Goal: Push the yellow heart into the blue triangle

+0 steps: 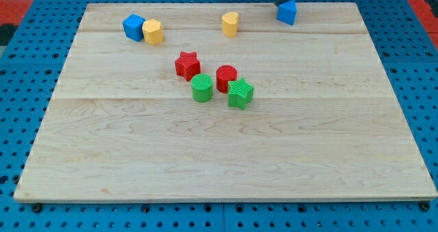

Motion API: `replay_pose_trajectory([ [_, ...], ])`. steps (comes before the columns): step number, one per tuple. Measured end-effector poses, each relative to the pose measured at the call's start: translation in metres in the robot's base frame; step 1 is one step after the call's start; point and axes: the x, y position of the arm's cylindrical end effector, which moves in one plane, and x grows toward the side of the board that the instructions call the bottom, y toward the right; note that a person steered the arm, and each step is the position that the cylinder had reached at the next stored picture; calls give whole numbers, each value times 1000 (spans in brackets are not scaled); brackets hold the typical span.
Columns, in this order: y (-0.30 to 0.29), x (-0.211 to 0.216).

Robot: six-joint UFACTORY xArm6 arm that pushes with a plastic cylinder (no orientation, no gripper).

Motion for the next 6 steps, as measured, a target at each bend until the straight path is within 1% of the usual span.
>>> replay_pose_trajectory([
  [1, -1, 13],
  [2, -37, 13],
  [3, -128, 13],
  [4, -187, 23],
  [5, -139, 68],
  [6, -103, 67],
])
